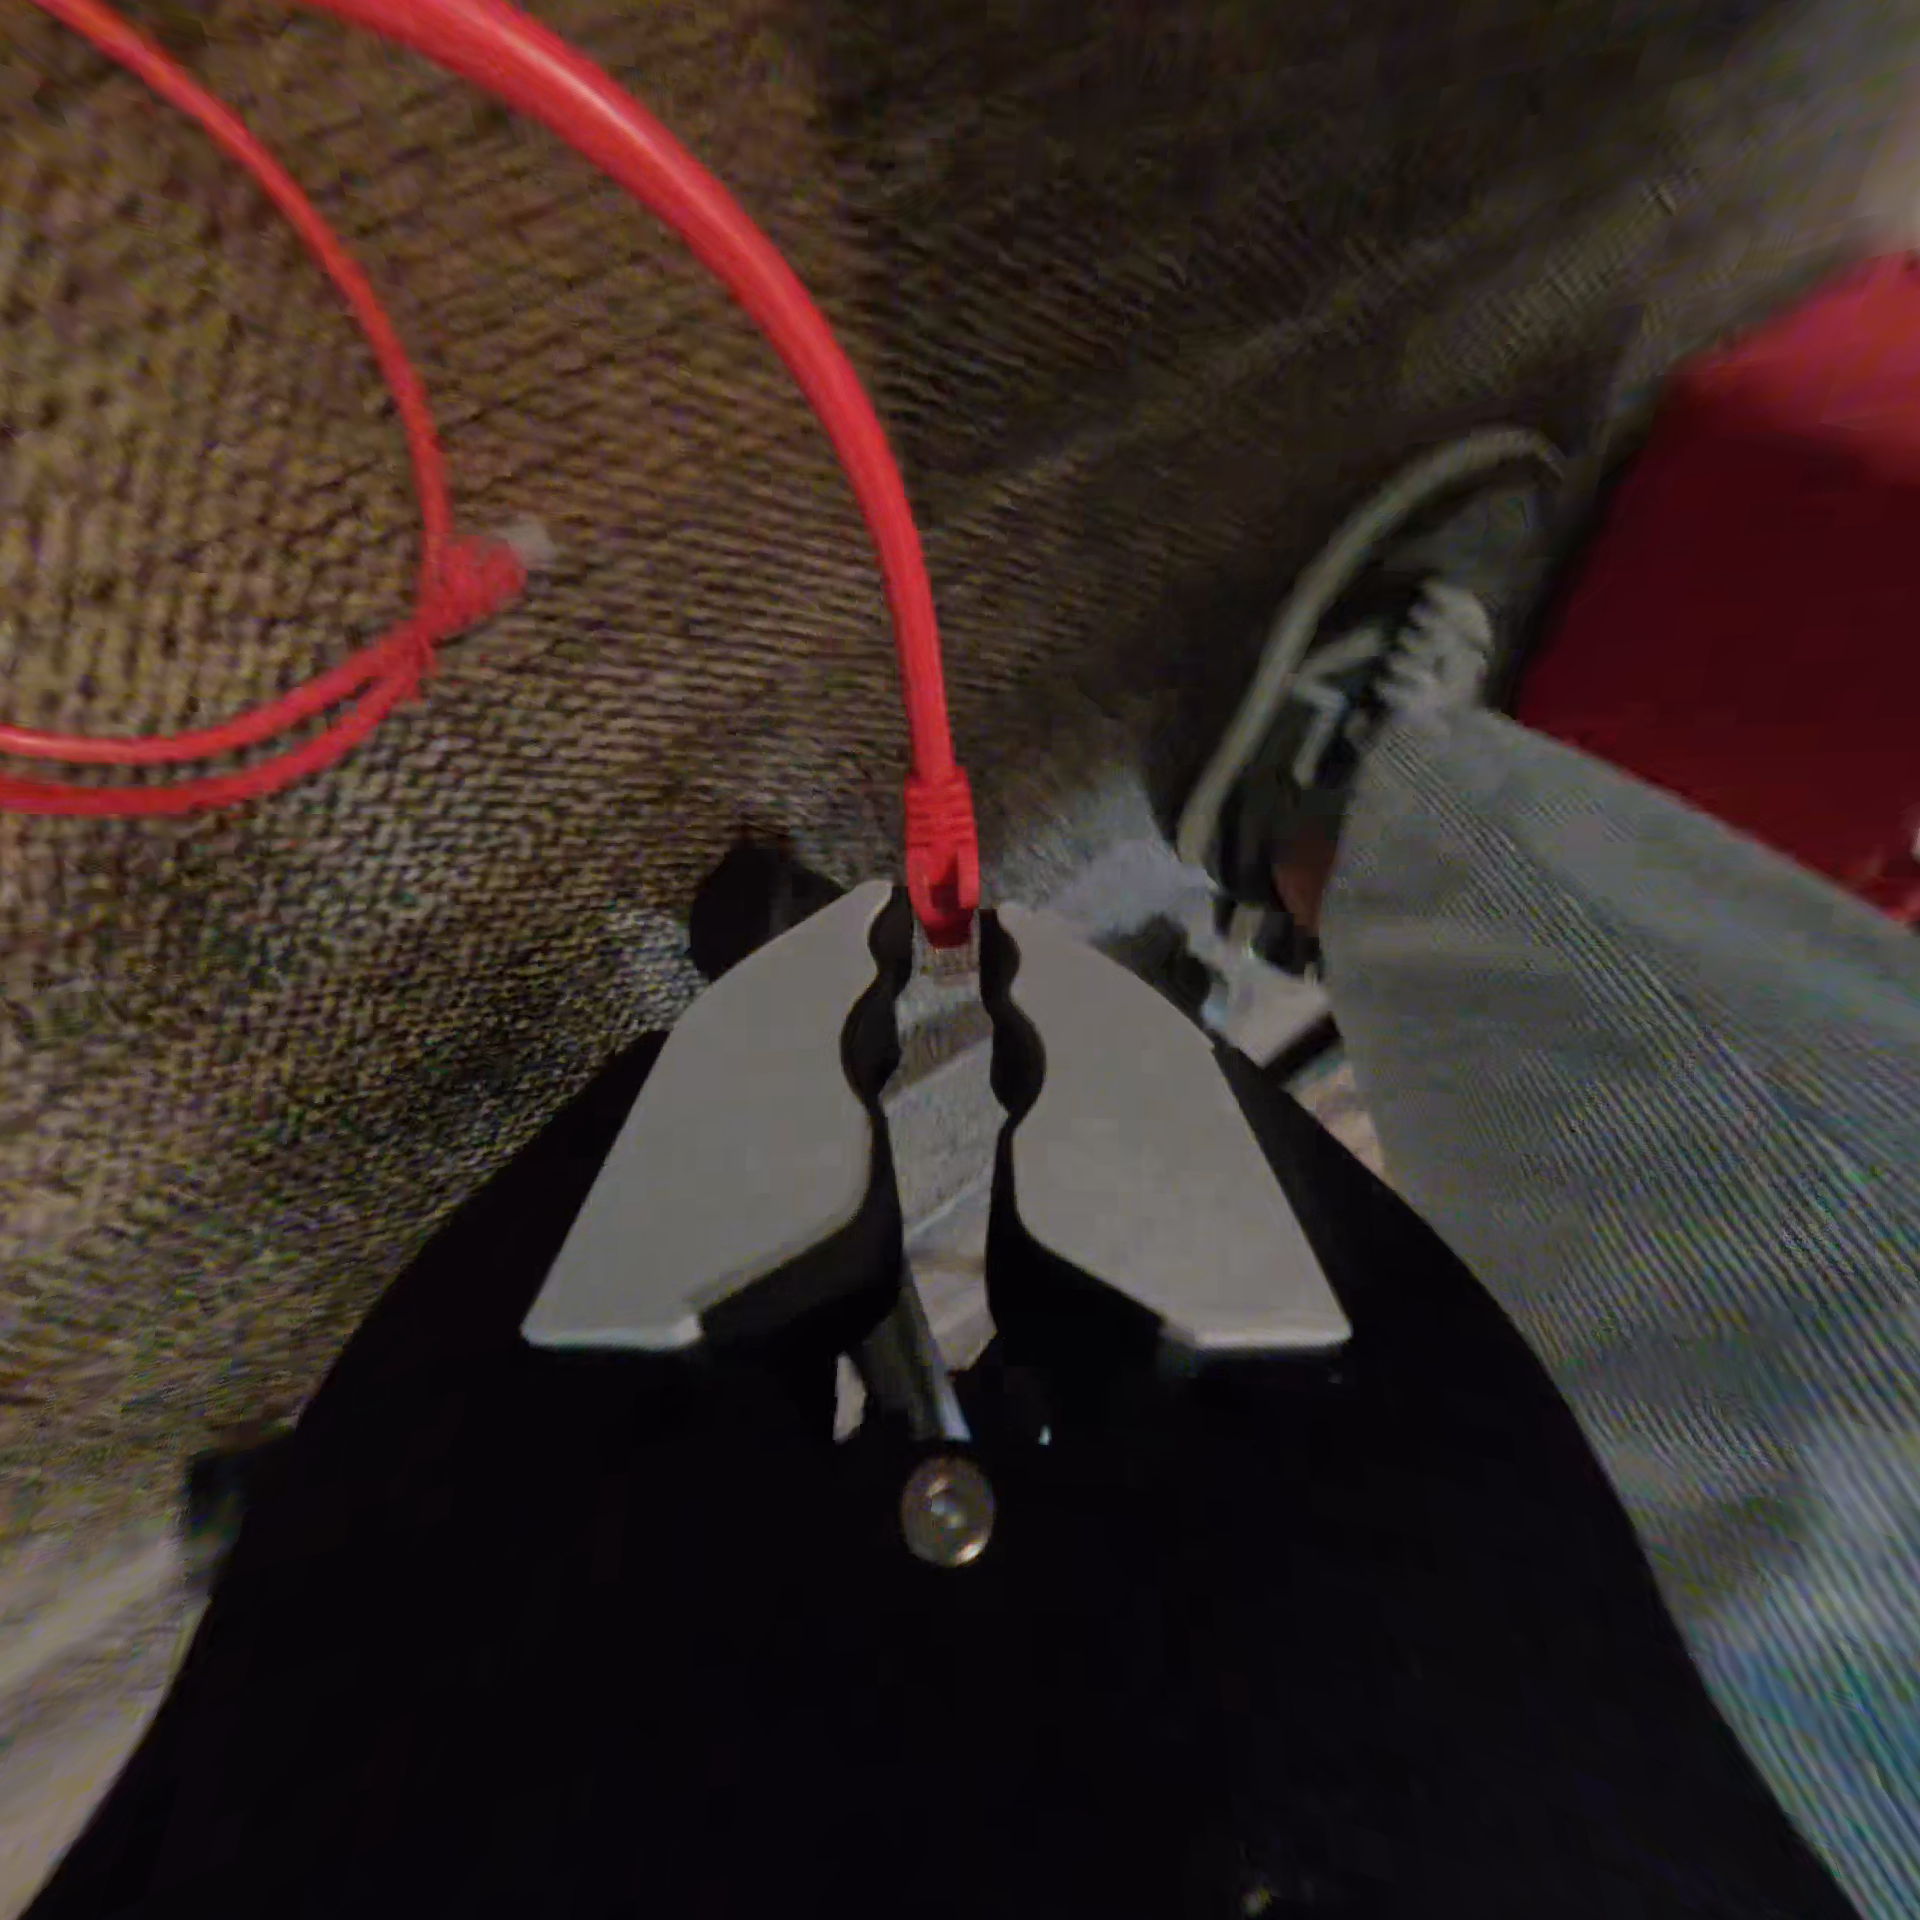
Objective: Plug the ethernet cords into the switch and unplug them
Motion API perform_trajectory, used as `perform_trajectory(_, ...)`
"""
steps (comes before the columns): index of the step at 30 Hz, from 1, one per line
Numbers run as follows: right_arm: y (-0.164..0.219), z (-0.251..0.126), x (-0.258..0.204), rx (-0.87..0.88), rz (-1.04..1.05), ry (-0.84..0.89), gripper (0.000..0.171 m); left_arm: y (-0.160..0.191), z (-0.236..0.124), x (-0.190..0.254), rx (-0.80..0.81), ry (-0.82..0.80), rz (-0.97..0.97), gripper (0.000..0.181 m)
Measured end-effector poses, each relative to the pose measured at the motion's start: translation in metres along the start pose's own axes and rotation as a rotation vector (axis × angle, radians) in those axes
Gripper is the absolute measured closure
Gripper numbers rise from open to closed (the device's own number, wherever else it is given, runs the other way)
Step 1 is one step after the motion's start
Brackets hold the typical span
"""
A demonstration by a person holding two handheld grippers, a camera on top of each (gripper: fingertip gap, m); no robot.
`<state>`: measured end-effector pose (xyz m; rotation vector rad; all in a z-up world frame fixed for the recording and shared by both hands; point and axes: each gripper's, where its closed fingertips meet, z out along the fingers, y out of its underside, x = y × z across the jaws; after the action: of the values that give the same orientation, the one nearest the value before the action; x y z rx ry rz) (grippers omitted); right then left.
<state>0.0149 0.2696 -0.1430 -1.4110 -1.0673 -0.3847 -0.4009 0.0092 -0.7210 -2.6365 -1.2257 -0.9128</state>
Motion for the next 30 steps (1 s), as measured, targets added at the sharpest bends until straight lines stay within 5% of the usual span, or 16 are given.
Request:
perform_trajectory(7, -0.024, -0.010, -0.009, 0.144, -0.010, -0.047, 0.100, 0.031, -0.133, 0.122, -0.053, -0.003, 0.635, 0.169)
perform_trajectory(14, -0.028, -0.016, 0.003, 0.199, 0.114, -0.064, 0.100, 0.087, -0.312, 0.230, 0.332, 0.106, 0.842, 0.170)
perform_trajectory(19, -0.024, -0.017, 0.023, 0.228, 0.304, -0.077, 0.100, 0.143, -0.428, 0.358, 0.524, 0.160, 1.100, 0.172)
perform_trajectory(25, -0.018, -0.023, 0.032, 0.220, 0.327, -0.026, 0.100, 0.237, -0.490, 0.544, 0.582, 0.333, 1.580, 0.181)
perform_trajectory(30, -0.004, -0.036, 0.040, 0.189, 0.347, 0.005, 0.100, 0.296, -0.503, 0.670, 0.549, 0.437, 1.852, 0.181)
